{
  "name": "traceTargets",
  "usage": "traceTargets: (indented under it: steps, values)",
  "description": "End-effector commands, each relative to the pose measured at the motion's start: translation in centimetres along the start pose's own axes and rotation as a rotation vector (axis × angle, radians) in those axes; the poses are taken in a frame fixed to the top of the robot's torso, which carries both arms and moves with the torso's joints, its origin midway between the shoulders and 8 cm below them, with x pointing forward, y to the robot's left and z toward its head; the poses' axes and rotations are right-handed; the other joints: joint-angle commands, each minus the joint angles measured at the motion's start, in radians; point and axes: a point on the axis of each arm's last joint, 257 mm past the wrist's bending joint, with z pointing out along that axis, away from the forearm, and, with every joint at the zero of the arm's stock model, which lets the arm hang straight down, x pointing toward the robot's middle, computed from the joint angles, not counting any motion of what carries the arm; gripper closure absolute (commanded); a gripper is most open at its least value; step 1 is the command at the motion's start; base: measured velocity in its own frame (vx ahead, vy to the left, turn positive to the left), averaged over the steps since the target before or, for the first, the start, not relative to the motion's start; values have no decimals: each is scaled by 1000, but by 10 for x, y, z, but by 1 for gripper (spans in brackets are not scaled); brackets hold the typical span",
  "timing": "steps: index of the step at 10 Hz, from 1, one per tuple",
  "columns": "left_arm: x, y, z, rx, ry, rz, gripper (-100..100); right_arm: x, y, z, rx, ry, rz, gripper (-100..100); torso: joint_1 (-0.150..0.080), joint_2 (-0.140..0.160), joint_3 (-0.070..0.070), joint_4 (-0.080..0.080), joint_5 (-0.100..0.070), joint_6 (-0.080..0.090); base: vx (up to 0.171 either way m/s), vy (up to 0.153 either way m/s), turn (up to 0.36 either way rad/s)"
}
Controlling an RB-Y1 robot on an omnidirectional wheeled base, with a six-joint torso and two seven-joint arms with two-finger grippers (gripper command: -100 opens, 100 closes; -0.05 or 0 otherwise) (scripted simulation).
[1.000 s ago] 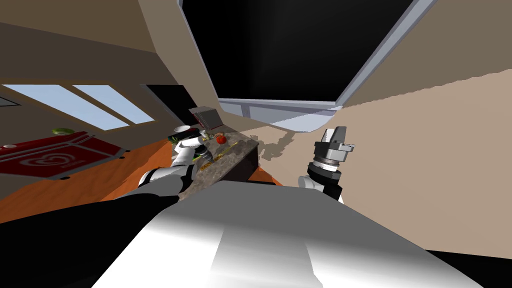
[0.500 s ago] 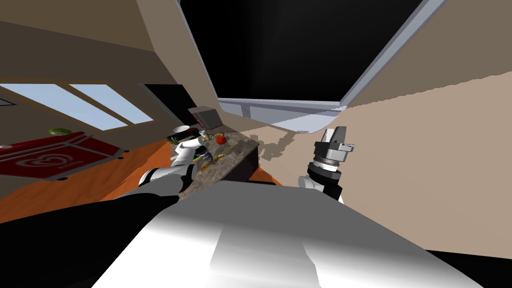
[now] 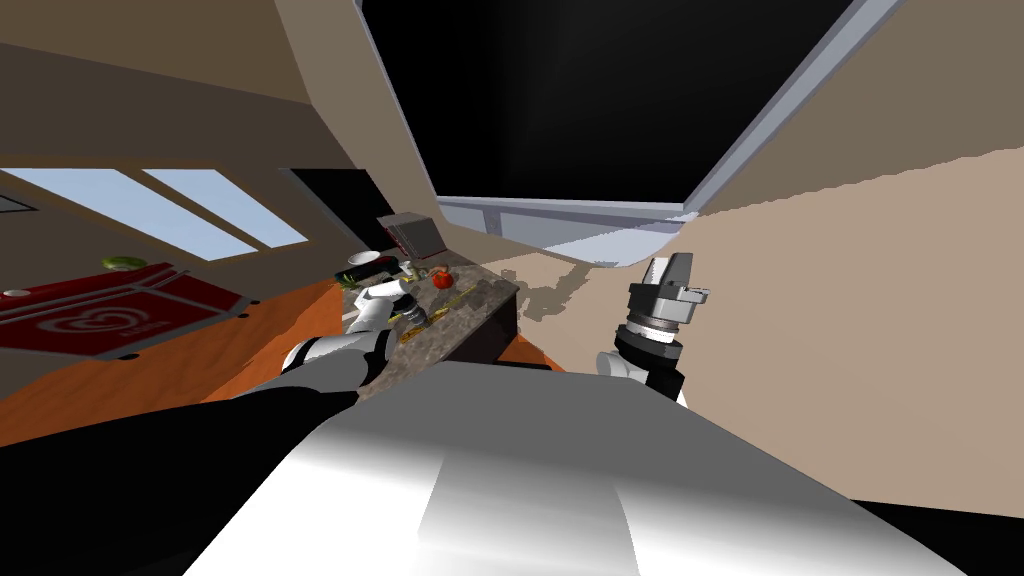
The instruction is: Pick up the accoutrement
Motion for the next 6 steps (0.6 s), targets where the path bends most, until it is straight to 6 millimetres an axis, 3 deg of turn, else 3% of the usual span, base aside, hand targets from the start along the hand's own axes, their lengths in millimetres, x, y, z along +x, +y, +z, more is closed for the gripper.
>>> traceTargets:
  steps: [1,3,4,5,6]
  values:
    - [0,0,0,0,0,0,100,0,0,0,0,0,0,0,0,0,0,0,0,0,0,0,0]
    - [0,0,0,0,0,1,100,0,0,0,0,0,0,0,0,0,0,0,0,0,0,0,0]
    - [0,0,0,0,0,1,0,0,0,0,0,0,0,0,0,0,0,0,0,0,0,0,0]
    - [1,-2,-11,1,0,1,100,0,0,0,0,0,0,0,0,0,0,0,0,0,-8,-9,-9]
    - [1,-3,-16,1,0,0,100,0,0,0,0,0,0,0,-1,0,0,0,-1,0,-11,-15,-13]
